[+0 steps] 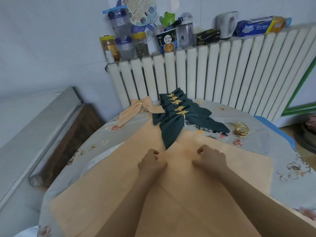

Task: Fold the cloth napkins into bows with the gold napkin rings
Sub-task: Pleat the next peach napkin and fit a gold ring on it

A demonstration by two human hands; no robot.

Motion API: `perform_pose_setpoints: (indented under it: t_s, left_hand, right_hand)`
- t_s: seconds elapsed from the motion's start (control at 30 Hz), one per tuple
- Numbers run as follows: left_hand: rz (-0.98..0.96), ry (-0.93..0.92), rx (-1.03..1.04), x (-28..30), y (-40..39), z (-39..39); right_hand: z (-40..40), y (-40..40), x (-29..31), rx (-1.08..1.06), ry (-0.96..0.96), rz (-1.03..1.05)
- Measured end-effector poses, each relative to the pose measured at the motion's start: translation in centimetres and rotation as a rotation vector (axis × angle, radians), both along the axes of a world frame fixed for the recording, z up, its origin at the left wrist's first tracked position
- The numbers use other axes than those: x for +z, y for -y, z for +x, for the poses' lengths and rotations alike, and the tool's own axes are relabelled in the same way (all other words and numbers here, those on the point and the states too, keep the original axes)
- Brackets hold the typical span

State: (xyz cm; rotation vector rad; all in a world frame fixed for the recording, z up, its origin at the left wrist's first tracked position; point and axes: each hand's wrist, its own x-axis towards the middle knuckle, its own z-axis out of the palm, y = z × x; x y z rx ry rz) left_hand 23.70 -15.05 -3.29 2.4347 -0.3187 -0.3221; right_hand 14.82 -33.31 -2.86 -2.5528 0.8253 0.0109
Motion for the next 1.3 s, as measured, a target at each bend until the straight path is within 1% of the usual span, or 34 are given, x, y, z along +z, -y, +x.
perform_pose_setpoints:
  t_s: [0.03,0.1,0.2,0.3,0.37,0.43,0.57,0.7,0.83,0.93,1.0,1.07,1.13,1.23,1.3]
  left_hand:
    - [-0.049,-0.032,-0.005,0.0,0.2,0.2]
    - [-0.146,-0.009,-0.045,-0.2,0.6,0.6]
    - [-0.311,0.044,-0.072,-0.1,1.2,0.7]
    - [-0.514,0.002,-0.049,0.2,1.7,0.7]
    - [-0.577,-0.03,-0.042,0.3,1.8,0.7]
    - [-0.592,-0.045,-0.037,0.3,1.9,0.8]
    - [-0.544,-0.022,-0.013,-0.2,2.2,1.4]
    - [-0.472,0.016,-0.029,-0.8,2.4,1.7]
    - [-0.486,0.018,-0.049,-0.9,2.3,1.9]
    - [-0.47,0.002,-0.137,-0.9,1.8,2.1]
    - [-0.411,0.015,-0.216,-1.1,1.2,2.1]
    - [-0.343,0.059,-0.298,-1.3,0.4,2.2]
    - [-0.274,0.12,-0.378,-1.5,-0.1,2.3]
    - [-0.122,0.254,-0.465,-1.8,-0.4,2.4]
    - [-0.032,0.301,-0.485,-1.5,-0.4,2.1]
  right_hand:
    - [0.4,0.0,0.0,0.002,0.014,0.028]
    - [1.4,-0.1,-0.4,0.01,0.08,0.104]
    - [2.2,-0.3,-0.5,0.031,0.288,0.344]
    - [2.5,-0.8,-0.1,0.031,0.462,0.532]
    - [2.4,-1.1,-0.2,0.021,0.519,0.593]
    - [2.4,-1.2,-0.5,-0.007,0.549,0.617]
    - [2.9,-1.2,-0.9,-0.051,0.511,0.582]
    - [3.3,-1.3,-0.9,-0.04,0.488,0.525]
    - [3.4,-1.0,-1.0,-0.035,0.492,0.544]
    - [3.0,-0.7,-1.2,0.043,0.523,0.591]
    - [2.5,-0.2,-1.4,0.175,0.509,0.579]
    - [2.0,0.4,-1.5,0.328,0.472,0.518]
    - [1.6,0.9,-1.7,0.445,0.439,0.402]
    - [1.3,1.0,-1.7,0.511,0.323,0.165]
    - [1.0,0.9,-1.6,0.523,0.266,0.104]
